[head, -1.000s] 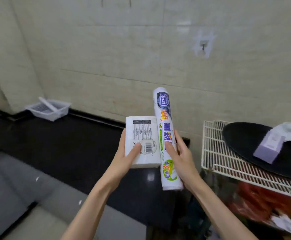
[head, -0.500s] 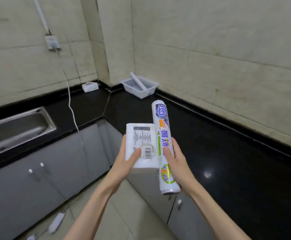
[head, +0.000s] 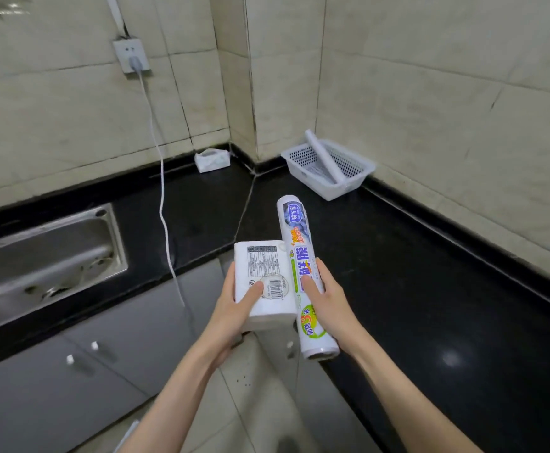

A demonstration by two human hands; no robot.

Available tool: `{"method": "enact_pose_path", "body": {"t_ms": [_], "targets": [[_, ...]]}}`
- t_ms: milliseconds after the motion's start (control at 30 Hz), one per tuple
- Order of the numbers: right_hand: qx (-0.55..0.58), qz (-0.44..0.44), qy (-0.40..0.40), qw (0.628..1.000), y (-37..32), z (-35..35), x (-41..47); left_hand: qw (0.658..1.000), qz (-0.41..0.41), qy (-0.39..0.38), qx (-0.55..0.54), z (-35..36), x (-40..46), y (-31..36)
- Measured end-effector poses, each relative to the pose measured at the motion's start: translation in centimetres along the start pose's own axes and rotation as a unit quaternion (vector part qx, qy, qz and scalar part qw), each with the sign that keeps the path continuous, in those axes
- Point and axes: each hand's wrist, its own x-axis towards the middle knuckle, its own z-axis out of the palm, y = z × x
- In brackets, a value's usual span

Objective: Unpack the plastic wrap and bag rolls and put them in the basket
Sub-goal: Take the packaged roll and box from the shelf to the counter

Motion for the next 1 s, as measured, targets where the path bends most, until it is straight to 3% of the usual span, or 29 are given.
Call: {"method": "enact_pose_path", "body": {"t_ms": [500, 667, 867, 1000], "targets": [[-0.130, 0.150, 0.003, 0.980, 3.5, -1.0, 26.3, 0.989, -0.136, 0.021, 0.052, -9.1, 23.6, -3.5], [-0.253, 0.122, 0.024, 0.959, 5.3, -0.2, 35.5, 0.983, -0.180, 0.010, 0.034, -13.0, 34.6, -5.0], [-0.410, 0.112, 0.044, 0.904, 6.5, 0.6, 45.2, 0.981, -0.160, -0.020, 0.109, -17.6, 48.6, -4.9], [-0.475, 0.116, 0.038, 0.872, 6.8, 0.5, 48.9, 0.965, -0.080, -0.006, 0.251, -19.7, 57.1, -4.0]]}}
